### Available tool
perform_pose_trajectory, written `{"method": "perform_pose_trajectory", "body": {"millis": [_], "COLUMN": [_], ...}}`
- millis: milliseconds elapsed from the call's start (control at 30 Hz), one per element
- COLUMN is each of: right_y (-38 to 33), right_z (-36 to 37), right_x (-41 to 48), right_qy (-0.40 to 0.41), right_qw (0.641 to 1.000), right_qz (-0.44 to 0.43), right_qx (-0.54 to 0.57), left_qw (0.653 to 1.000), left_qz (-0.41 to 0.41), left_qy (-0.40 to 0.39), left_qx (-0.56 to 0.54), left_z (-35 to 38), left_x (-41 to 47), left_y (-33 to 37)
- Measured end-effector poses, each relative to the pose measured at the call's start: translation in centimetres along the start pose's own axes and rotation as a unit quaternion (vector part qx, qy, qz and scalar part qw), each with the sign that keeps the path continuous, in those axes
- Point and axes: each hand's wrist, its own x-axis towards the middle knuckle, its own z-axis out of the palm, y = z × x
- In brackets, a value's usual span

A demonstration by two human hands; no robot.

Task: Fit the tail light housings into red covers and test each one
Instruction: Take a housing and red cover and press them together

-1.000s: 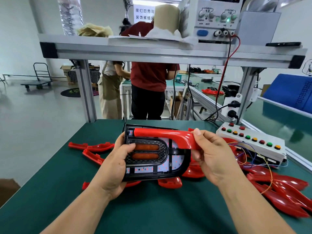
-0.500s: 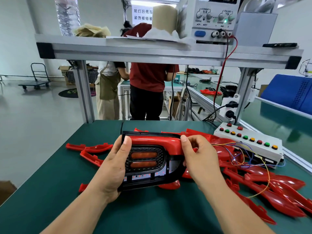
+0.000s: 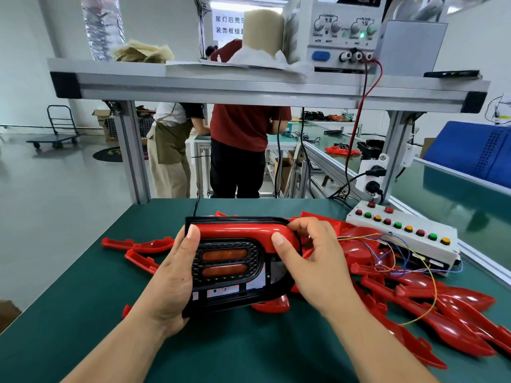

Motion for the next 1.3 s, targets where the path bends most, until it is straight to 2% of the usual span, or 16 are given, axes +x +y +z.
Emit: {"method": "perform_pose_trajectory", "body": {"millis": [67, 100, 133, 167, 200, 233, 333, 833, 1100, 1300], "right_y": [-0.4, -0.6, -0.8, -0.9, -1.0, -1.0, -1.1, -1.2, -1.4, -1.3], "right_z": [0.1, 0.2, 0.3, 0.3, 0.1, -0.1, -0.6, 0.0, 0.0, -0.9], "right_x": [-0.3, -0.4, -0.5, -0.5, -0.4, -0.3, 0.0, -0.2, -0.1, 0.2], "right_qy": [-0.005, -0.020, -0.048, -0.083, -0.111, -0.137, -0.178, -0.148, -0.134, -0.200], "right_qw": [0.999, 0.990, 0.961, 0.917, 0.877, 0.855, 0.844, 0.851, 0.838, 0.825], "right_qz": [0.028, 0.068, 0.117, 0.165, 0.198, 0.214, 0.220, 0.224, 0.230, 0.276], "right_qx": [0.037, 0.125, 0.246, 0.354, 0.423, 0.451, 0.457, 0.452, 0.477, 0.451], "left_qw": [1.000, 1.000, 1.000, 1.000, 1.000, 1.000, 1.000, 0.999, 0.998, 0.999], "left_qz": [0.004, 0.007, 0.009, 0.009, 0.009, 0.010, 0.021, 0.013, 0.016, 0.002], "left_qy": [0.004, 0.002, -0.002, -0.004, -0.006, -0.009, -0.020, 0.032, 0.039, 0.039], "left_qx": [0.002, 0.004, 0.005, 0.005, 0.004, 0.001, -0.001, 0.026, 0.036, 0.010], "left_z": [-0.1, -0.1, -0.2, -0.2, -0.2, -0.2, -0.4, 0.3, 0.6, 0.5], "left_x": [-0.1, -0.1, -0.2, -0.2, -0.3, -0.3, -0.4, -0.4, -0.3, -0.6], "left_y": [0.2, 0.3, 0.4, 0.5, 0.6, 0.6, 0.8, 1.2, 1.5, 1.2]}}
